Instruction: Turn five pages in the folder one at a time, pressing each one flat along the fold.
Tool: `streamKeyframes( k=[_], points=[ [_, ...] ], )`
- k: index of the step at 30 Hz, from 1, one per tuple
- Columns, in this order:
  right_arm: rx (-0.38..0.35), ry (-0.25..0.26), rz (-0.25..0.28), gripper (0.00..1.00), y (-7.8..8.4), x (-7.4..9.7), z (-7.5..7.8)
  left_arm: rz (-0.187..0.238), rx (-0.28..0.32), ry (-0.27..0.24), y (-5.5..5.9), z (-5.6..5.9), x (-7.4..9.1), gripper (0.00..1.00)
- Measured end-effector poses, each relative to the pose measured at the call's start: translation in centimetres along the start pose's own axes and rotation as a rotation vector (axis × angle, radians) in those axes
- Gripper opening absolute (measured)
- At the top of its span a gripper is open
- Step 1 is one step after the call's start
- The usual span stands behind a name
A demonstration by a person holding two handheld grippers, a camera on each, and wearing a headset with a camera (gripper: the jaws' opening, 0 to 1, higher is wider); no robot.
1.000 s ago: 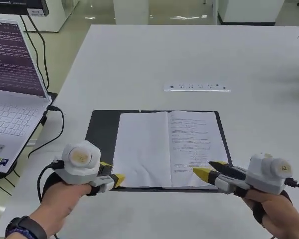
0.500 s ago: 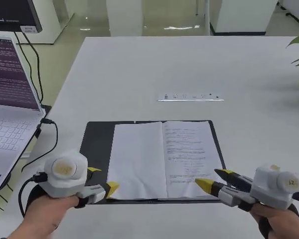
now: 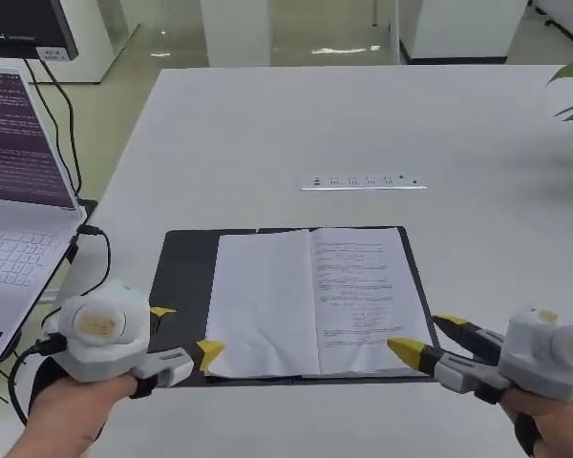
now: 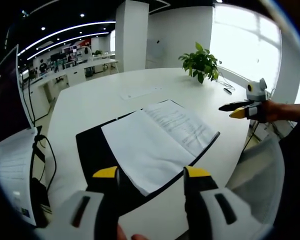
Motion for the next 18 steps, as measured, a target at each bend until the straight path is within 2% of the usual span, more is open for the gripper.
streamKeyframes(
  k=[4, 7, 18],
  points=[
    [0.01, 0.012, 0.014, 0.65, -0.3, 0.7, -0.3, 0.009, 0.024, -0.013, 0.2, 0.3, 0.2, 0.52],
    [0.007, 0.019, 0.023, 0.66, -0.2, 1.0, -0.5, 0.021, 0.043, -0.022, 0.4, 0.6, 0.5, 0.58],
    [0.007, 0.033, -0.004, 0.73, 1.1, 1.5, -1.7, 0.05, 0.06, -0.029, 0.7, 1.5, 0.8, 0.67]
  ],
)
Point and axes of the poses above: the centre of the closed fingertips' face, and the gripper's own axes: x roughly backward along the fingers, z roughly to its right, y roughly out of its underside, the point moved 10 cm from there along x, roughly backward along the fingers, and after that the axes turned 14 degrees about -y, right-handed, at the moved point
